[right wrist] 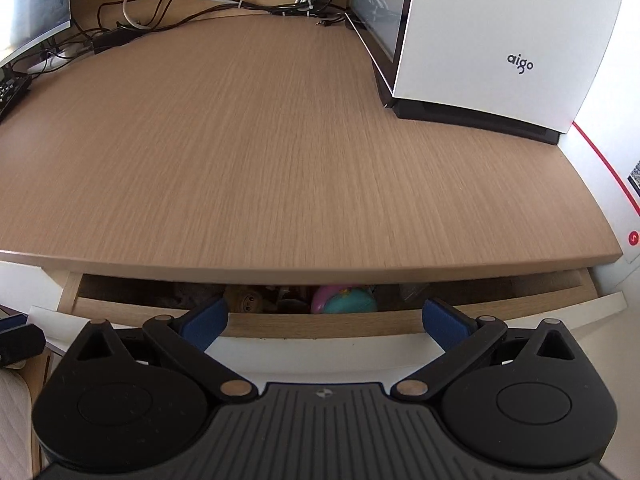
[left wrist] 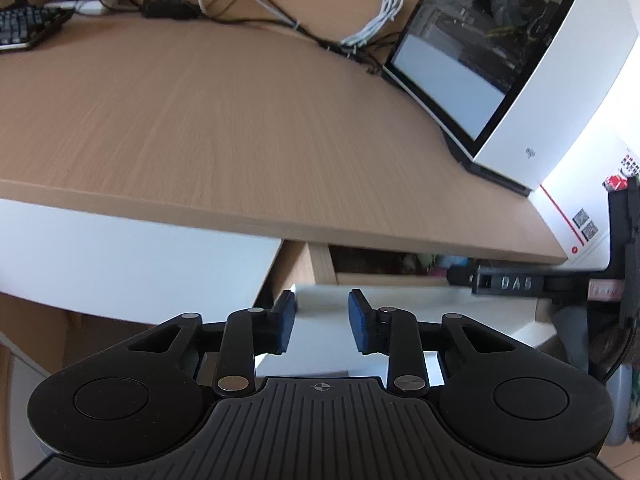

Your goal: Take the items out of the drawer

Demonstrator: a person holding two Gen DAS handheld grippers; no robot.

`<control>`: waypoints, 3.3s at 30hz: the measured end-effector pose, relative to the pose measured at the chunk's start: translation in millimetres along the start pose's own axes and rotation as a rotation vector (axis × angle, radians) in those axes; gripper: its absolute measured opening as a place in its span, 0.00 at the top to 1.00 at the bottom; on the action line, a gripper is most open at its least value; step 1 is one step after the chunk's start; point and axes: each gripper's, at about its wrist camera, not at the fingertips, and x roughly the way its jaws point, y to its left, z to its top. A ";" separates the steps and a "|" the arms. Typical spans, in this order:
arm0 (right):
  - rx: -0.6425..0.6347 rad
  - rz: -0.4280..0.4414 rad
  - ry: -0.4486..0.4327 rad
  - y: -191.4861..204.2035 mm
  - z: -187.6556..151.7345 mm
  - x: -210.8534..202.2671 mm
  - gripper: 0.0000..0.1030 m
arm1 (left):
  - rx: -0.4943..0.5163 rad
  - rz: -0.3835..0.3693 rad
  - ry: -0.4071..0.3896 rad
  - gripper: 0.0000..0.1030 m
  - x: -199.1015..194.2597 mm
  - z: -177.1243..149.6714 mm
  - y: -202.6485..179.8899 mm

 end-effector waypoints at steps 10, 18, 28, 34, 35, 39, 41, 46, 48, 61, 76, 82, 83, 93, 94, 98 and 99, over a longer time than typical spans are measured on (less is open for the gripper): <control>0.016 0.042 -0.005 -7.9 -21.2 -18.9 0.00 | 0.158 0.088 0.037 0.69 2.9 8.6 -55.2; -0.002 0.079 0.001 -13.2 -52.7 -47.1 0.00 | 0.188 0.110 0.107 0.70 9.0 -14.9 -76.5; 0.013 -0.003 -0.059 -55.1 -32.0 -53.5 0.00 | 0.176 0.118 0.120 0.70 14.2 -14.8 -84.3; 0.038 -0.030 0.018 -85.7 -22.1 -22.4 0.00 | 0.132 0.119 0.144 0.71 16.0 -9.8 -87.1; 0.056 -0.015 0.045 -90.7 -23.4 -20.2 0.00 | 0.116 0.110 0.146 0.71 17.1 -8.1 -87.9; 0.013 0.033 0.063 -92.0 -30.8 -19.6 0.00 | 0.118 0.145 0.127 0.71 31.8 1.9 -99.9; 0.013 0.034 0.067 -92.2 -31.1 -20.5 0.00 | 0.129 0.157 0.128 0.71 44.6 8.3 -107.1; 0.011 0.038 0.066 -91.4 -37.6 -24.9 0.00 | 0.152 0.184 0.194 0.73 70.4 9.3 -120.5; 0.013 0.045 0.065 -93.0 -39.0 -27.2 0.00 | 0.166 0.175 0.217 0.74 69.1 2.8 -125.6; 0.010 0.071 0.092 -98.9 -75.5 -58.9 0.00 | 0.270 0.117 0.297 0.73 23.3 -43.5 -144.0; 0.015 0.112 0.172 -108.0 -116.3 -91.2 0.00 | 0.252 0.043 0.443 0.70 -5.2 -69.1 -147.3; 0.016 0.099 0.188 -106.5 -126.4 -99.1 0.00 | 0.200 0.007 0.400 0.69 -11.7 -60.9 -142.2; 0.014 0.098 0.191 -106.3 -127.0 -99.6 0.00 | 0.193 0.016 0.362 0.69 -12.4 -55.7 -141.7; 0.019 0.139 0.178 -112.9 -131.8 -105.7 0.00 | 0.271 0.163 0.369 0.69 73.3 -22.5 -142.7; 0.019 0.142 0.177 -113.6 -131.1 -106.6 0.00 | 0.274 0.164 0.392 0.69 84.2 -22.7 -142.3; 0.012 0.099 0.069 -120.1 -117.9 -122.6 0.00 | 0.296 0.200 0.472 0.69 114.7 -24.0 -136.0; 0.012 0.092 0.041 -122.2 -111.8 -127.0 0.00 | 0.296 0.212 0.487 0.69 119.1 -25.7 -134.2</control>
